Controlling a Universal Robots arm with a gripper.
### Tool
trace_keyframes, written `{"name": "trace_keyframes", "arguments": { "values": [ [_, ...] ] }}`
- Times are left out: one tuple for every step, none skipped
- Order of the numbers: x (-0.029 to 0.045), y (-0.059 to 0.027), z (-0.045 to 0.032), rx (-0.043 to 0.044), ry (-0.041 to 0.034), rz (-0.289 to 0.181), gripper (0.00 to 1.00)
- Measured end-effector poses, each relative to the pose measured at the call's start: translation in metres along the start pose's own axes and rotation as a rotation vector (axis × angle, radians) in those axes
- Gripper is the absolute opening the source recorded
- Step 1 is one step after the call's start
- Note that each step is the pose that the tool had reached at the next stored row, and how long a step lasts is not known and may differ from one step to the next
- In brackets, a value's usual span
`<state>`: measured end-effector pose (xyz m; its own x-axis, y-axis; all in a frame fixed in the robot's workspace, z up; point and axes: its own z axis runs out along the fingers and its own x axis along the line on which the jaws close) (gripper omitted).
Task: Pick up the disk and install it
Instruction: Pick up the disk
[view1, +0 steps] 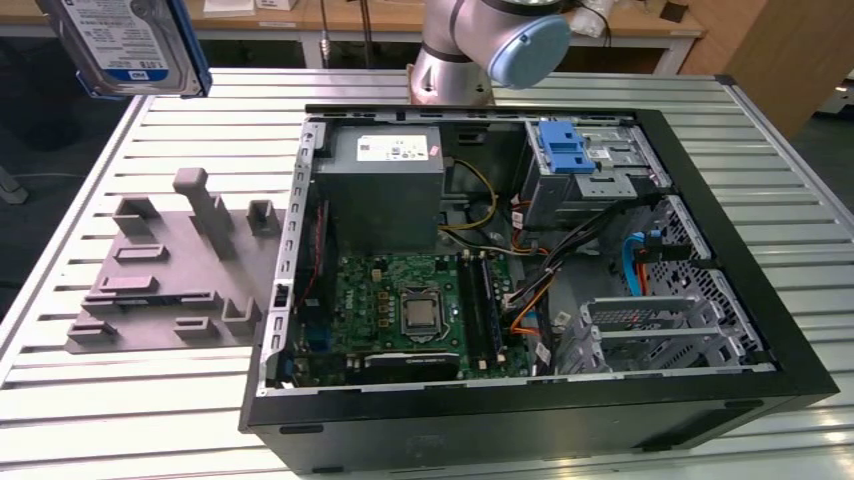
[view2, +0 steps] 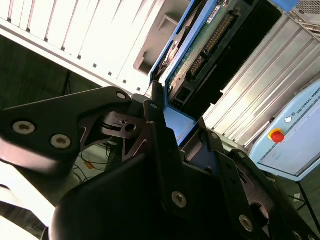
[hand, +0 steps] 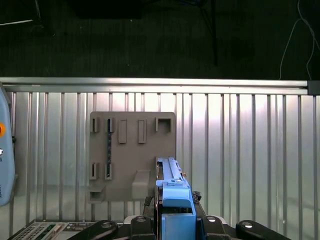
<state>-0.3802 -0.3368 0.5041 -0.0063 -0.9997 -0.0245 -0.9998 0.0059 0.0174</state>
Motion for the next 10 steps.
{"name": "trace_keyframes", "arguments": {
  "values": [
    [0.0, -0.0007, 0.0, 0.0, 0.0, 0.0, 0.36],
    [0.0, -0.0013, 0.0, 0.0, 0.0, 0.0, 0.36],
    [0.0, -0.0019, 0.0, 0.0001, 0.0, 0.0, 0.36],
    [0.0, -0.0025, 0.0, 0.0, 0.0, 0.0, 0.36],
    [0.0, -0.0031, 0.0, 0.0001, 0.0, 0.0, 0.36],
    [0.0, -0.0037, -0.0001, -0.0001, 0.0001, 0.0, 0.36],
    [0.0, -0.0042, -0.0001, 0.0, 0.0, 0.0, 0.36],
    [-0.0001, -0.0048, -0.0001, 0.0, 0.0, 0.0, 0.36],
    [0.0, -0.0053, 0.0, 0.0001, 0.0, 0.0, 0.36],
    [-0.0001, -0.0059, -0.0001, 0.0, 0.0, 0.0, 0.36]
  ]
}}
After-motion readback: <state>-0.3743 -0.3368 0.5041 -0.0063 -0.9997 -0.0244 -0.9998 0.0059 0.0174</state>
